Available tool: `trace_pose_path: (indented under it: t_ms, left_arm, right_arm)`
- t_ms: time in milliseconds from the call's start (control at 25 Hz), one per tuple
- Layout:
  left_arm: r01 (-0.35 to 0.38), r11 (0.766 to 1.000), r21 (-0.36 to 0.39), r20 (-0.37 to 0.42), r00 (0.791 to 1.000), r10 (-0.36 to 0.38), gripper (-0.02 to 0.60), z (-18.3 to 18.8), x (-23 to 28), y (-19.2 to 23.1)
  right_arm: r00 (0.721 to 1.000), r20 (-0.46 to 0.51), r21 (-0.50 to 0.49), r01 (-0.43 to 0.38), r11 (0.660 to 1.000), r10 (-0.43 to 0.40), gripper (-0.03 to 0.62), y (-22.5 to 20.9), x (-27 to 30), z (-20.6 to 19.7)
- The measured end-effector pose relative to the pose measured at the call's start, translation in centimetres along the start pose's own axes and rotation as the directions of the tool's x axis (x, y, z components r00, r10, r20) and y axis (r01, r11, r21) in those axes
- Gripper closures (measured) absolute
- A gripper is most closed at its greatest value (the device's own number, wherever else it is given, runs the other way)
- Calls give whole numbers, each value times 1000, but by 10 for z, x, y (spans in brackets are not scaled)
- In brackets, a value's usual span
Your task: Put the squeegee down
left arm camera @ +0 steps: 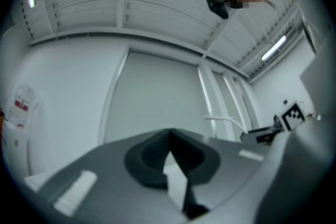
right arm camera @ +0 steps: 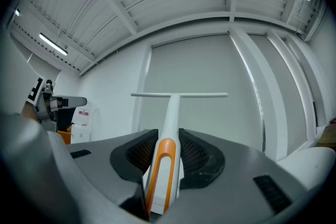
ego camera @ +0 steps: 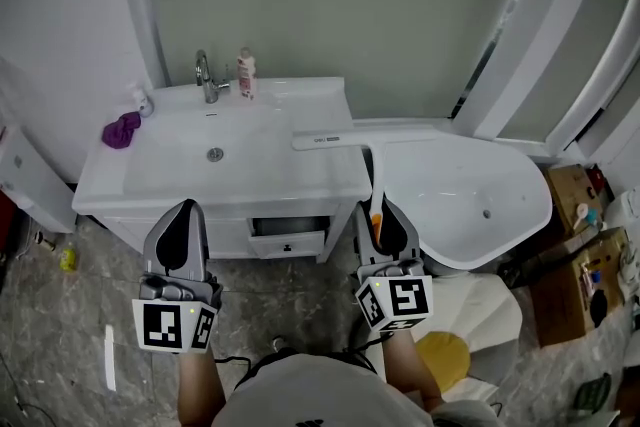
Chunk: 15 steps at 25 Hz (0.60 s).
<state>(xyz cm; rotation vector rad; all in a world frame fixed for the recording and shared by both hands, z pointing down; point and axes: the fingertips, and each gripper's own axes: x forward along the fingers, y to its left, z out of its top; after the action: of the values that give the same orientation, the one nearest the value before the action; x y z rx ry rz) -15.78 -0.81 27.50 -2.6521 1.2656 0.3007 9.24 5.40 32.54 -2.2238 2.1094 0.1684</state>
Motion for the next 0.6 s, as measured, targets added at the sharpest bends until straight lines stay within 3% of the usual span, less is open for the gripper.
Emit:
trace_pose_path:
  t_ms: [600]
  left_arm:
    - [9, 1000, -19, -42, 999, -10, 574, -36, 42, 28]
  right_arm:
    - [999, -36, 2, 14, 1000, -14, 474, -5, 49, -23]
